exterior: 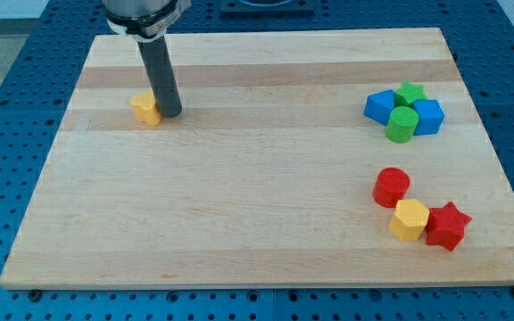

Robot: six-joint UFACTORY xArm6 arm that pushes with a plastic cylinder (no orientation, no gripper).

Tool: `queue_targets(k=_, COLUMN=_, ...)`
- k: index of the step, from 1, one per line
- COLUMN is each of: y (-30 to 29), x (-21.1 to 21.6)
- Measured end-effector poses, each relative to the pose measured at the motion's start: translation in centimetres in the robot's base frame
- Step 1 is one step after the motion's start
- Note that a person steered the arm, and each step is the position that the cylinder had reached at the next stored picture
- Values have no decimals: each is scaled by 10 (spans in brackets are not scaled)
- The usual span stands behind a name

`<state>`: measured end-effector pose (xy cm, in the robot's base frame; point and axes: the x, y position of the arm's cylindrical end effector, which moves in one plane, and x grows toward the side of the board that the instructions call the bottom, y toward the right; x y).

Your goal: Push the yellow heart to the top left

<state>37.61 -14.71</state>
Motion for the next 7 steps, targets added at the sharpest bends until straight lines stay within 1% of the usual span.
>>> queue_targets(k=1, y=-9, x=19)
queue_targets(k=2, y=-21, x=29)
queue_targets(k=3, y=-32, x=28)
queue_targets(k=4, y=-46, x=21)
queue_targets(k=7, y=-61, x=-33)
